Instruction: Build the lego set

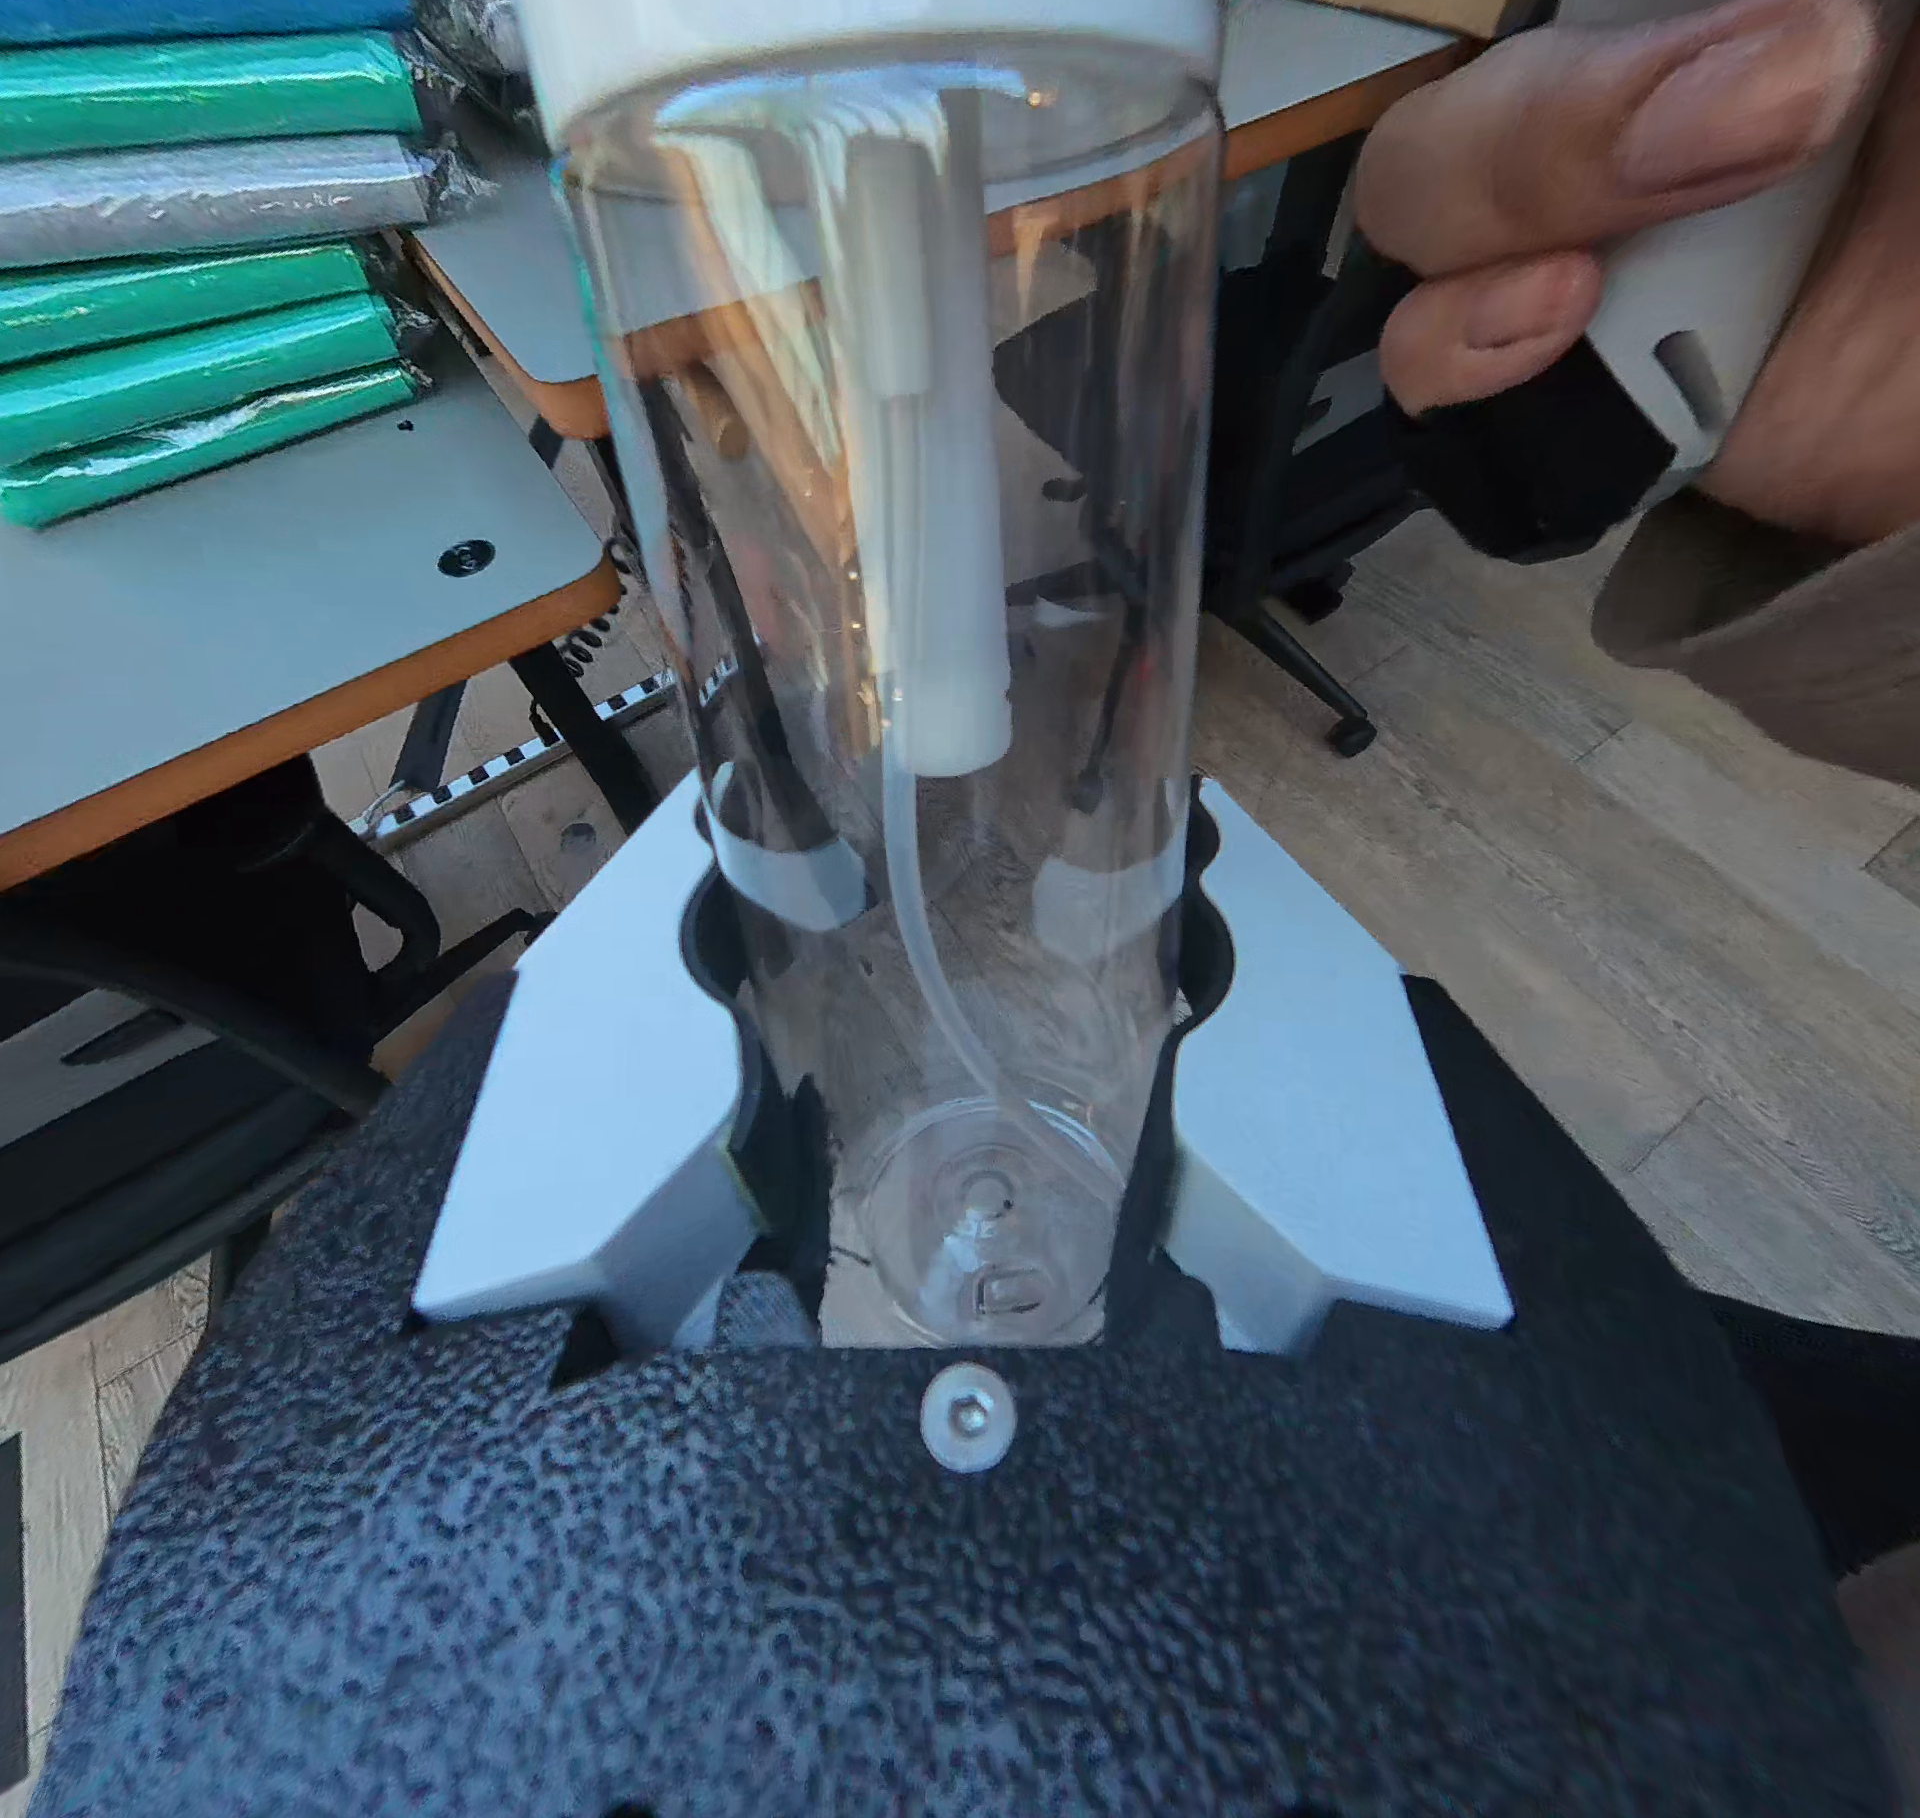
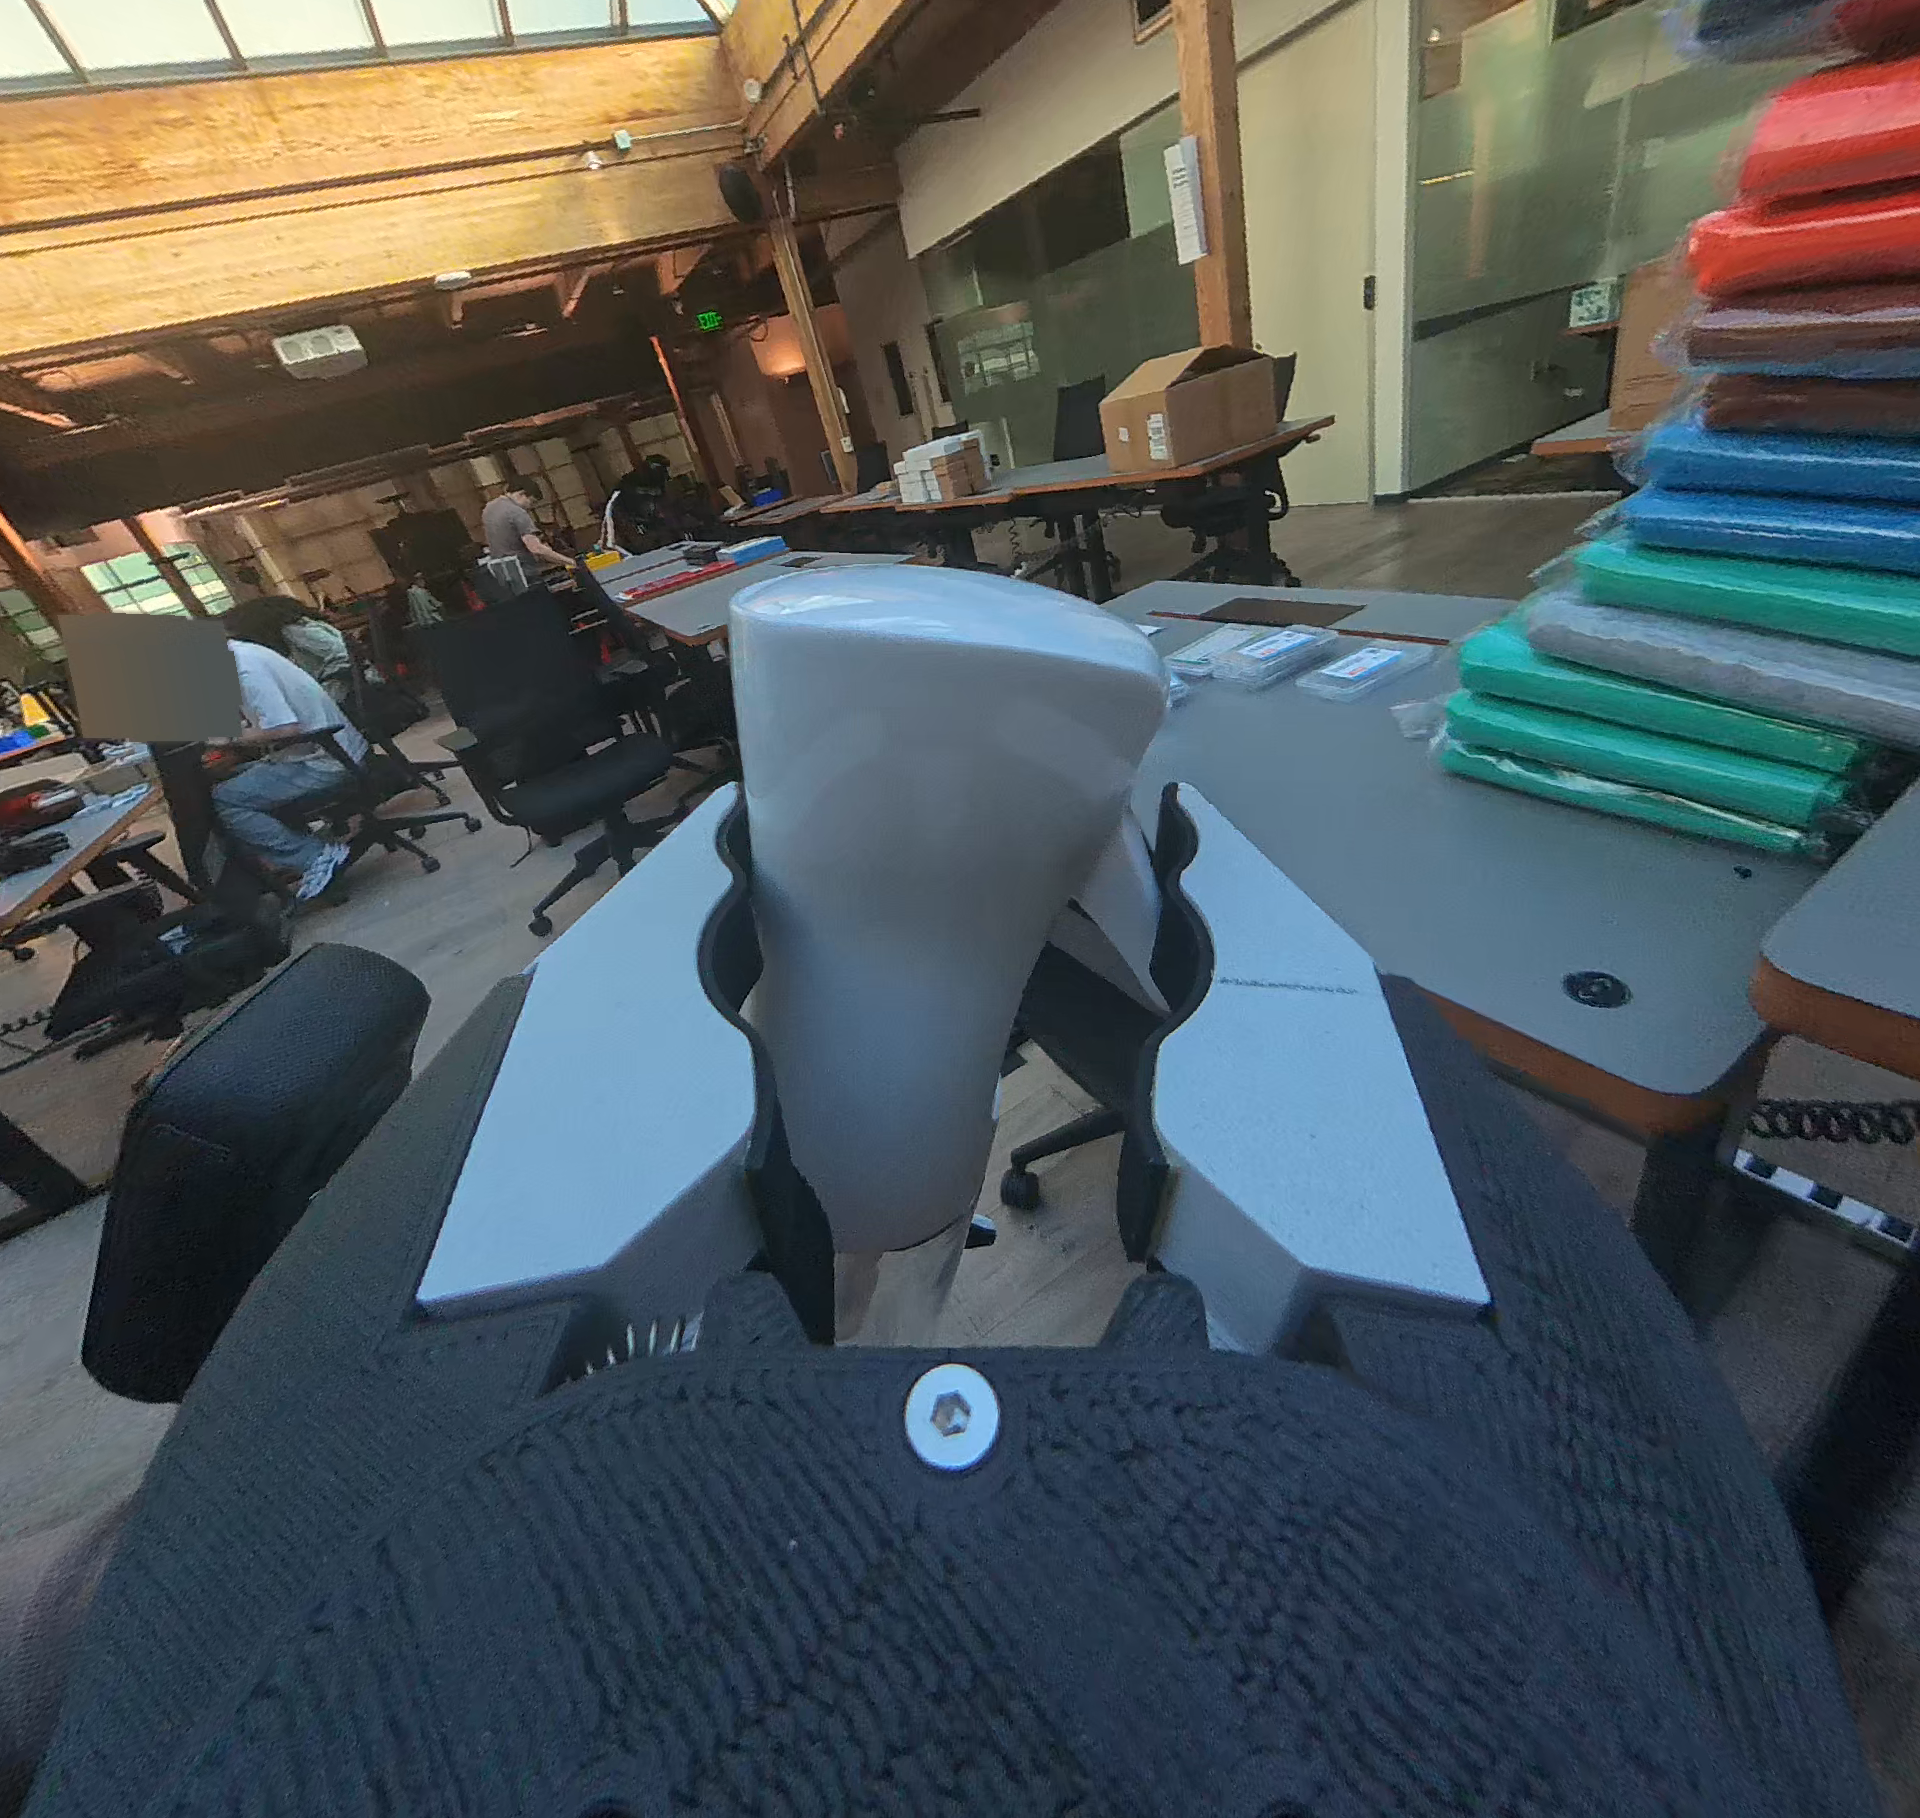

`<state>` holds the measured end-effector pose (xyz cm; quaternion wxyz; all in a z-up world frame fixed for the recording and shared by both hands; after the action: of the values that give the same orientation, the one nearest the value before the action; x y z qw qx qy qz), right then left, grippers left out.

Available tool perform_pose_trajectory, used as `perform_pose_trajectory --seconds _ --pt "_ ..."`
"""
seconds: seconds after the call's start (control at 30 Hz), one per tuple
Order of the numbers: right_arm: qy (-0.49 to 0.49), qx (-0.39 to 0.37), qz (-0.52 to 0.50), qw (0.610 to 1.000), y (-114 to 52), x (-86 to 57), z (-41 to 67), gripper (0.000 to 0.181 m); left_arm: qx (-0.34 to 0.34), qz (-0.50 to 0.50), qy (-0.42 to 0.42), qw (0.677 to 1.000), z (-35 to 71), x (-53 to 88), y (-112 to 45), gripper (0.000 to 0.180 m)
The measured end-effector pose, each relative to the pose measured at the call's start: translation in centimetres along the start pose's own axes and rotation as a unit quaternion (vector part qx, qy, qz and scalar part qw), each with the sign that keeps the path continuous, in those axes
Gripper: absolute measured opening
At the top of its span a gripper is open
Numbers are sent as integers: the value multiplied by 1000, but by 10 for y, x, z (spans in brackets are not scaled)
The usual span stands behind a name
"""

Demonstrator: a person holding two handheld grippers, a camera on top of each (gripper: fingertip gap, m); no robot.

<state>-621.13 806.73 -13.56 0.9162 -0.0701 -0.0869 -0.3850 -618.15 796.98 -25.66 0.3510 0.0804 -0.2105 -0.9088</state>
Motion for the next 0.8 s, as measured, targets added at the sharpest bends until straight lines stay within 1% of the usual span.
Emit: perform_pose_trajectory --seconds 0.13,0.27,0.47,0.7,0.73,0.8 --pt "-10 -1 -21 1000 -39 -76 4 75 19 -19 -8 1000 25 49 -73 80" --pt "-12 6 -28 1000 -78 -158 12 75 24 -28 -14 999 55 90 -149 80" --pt "-49 19 -43 998 -125 -271 27 74 52 -41 -22 998 94 134 -236 80" --pt "-112 38 -67 991 -149 -343 22 73 84 -65 -31 994 110 169 -293 80" --pt "-119 43 -67 990 -153 -348 21 69 86 -69 -30 993 111 172 -298 79" --pt "-137 45 -67 987 -164 -358 17 67 91 -70 -30 993 110 180 -306 79"
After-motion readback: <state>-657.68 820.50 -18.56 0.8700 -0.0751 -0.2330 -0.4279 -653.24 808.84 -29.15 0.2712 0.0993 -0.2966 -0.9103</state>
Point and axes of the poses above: each gripper's, where its closed fingertips meet, y back along the fingers, z out of its top, x = y × z across the jaws, the point moved 8 cm from there along y, back along the fingers, and after that the axes turned 2 degrees about y, right-handed, at the moved point
